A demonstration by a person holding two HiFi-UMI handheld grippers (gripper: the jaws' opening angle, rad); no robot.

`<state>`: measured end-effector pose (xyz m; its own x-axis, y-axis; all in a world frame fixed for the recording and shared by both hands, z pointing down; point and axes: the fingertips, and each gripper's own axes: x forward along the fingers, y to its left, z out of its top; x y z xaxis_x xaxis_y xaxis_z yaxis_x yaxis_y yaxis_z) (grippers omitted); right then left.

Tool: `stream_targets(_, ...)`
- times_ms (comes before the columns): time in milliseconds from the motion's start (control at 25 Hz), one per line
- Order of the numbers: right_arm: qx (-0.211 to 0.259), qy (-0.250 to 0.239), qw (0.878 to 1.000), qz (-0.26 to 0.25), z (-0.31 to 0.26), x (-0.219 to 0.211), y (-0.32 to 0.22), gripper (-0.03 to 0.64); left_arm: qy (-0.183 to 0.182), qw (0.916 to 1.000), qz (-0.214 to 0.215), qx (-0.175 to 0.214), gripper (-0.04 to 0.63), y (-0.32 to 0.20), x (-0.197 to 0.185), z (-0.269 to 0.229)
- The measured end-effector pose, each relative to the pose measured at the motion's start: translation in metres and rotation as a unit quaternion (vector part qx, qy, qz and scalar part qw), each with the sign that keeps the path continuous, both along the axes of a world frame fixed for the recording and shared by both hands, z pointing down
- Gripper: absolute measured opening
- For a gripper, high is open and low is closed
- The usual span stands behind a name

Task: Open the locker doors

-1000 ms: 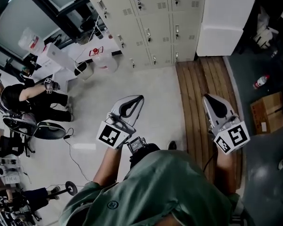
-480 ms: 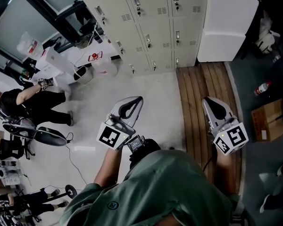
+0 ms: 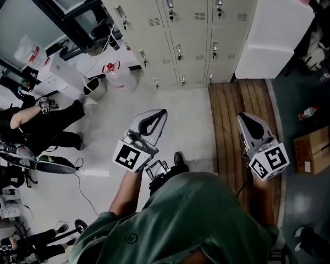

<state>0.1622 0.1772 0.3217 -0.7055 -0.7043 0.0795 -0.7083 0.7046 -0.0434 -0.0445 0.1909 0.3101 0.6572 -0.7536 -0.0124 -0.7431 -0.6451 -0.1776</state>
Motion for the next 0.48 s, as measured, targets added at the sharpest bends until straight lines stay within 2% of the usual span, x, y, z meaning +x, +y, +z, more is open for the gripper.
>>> stream_targets(280, 0.011, 0.001, 1.000, 0.011, -0.011, -0.056, -0.059, 0.004, 0.003, 0.9997, 0.014, 0.019, -0.009, -0.062, -0.053, -0.016)
stream_targets(480, 0.014, 0.001, 1.000, 0.021, -0.013, -0.090, -0.090, 0.005, 0.007, 0.9994, 0.030, 0.018, -0.009, -0.097, -0.079, -0.013)
